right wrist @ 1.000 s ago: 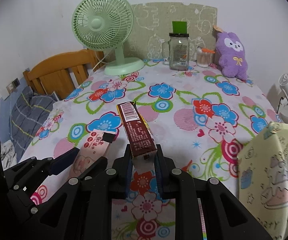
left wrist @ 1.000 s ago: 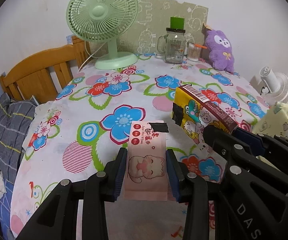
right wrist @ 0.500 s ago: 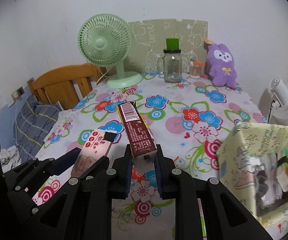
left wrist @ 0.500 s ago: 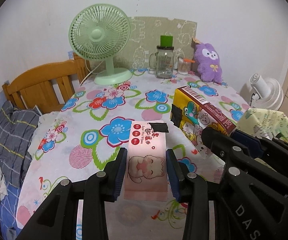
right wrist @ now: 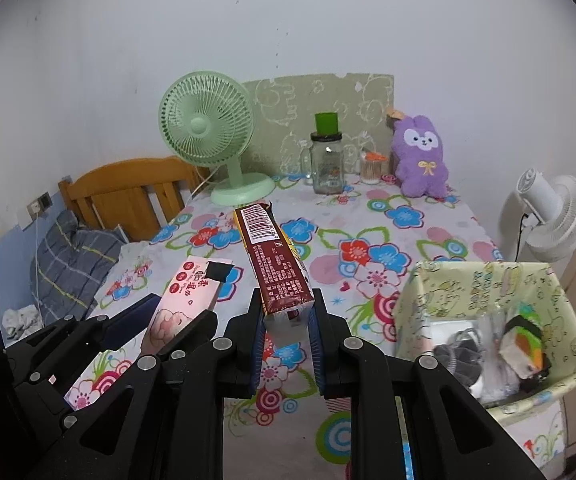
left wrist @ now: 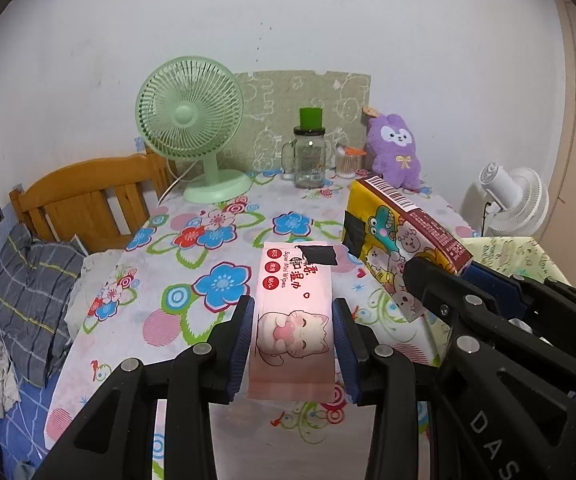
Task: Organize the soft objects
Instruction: 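Carry the pink tissue pack and printed snack box over the yellow box with both tools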
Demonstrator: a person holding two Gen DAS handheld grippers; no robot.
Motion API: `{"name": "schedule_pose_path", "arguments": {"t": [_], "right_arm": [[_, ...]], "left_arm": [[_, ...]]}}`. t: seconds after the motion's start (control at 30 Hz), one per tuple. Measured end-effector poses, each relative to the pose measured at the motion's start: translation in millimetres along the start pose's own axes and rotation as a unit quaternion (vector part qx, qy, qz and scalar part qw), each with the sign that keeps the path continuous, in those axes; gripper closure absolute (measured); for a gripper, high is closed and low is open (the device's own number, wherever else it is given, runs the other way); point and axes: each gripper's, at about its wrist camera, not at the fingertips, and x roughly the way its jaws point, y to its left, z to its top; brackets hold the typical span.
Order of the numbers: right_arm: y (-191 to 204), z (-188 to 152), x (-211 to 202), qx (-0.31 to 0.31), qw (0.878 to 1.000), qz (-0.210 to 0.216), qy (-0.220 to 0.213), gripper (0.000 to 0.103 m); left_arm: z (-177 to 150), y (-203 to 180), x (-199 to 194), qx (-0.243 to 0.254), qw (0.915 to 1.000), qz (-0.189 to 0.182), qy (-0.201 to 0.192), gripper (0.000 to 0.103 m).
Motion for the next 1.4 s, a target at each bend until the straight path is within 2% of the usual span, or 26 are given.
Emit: {"name": "schedule_pose_path", "arguments": {"t": [0.23, 0.6, 1.4], "right_arm": [[-12.7, 6.2, -20.6, 0.003, 1.000, -0.006, -0.015, 0.080], [-39.1, 12.5, -44.5, 0.005, 0.998, -0.044, -0.038, 0.080], [-112.9, 6.1, -49.0, 0.043, 0.994, -0.097, -0.038, 0.080]], "left_arm": [[7.4, -15.0, -13.6, 0.003, 0.9997, -0.012, -0.022, 0.064], [17.2, -46.1, -19.0, 0.015, 0.9979, -0.048, -0.040, 0.064], [23.7, -118.3, 4.8, 0.048, 0.9939, -0.095, -0.031, 0.064]]}}
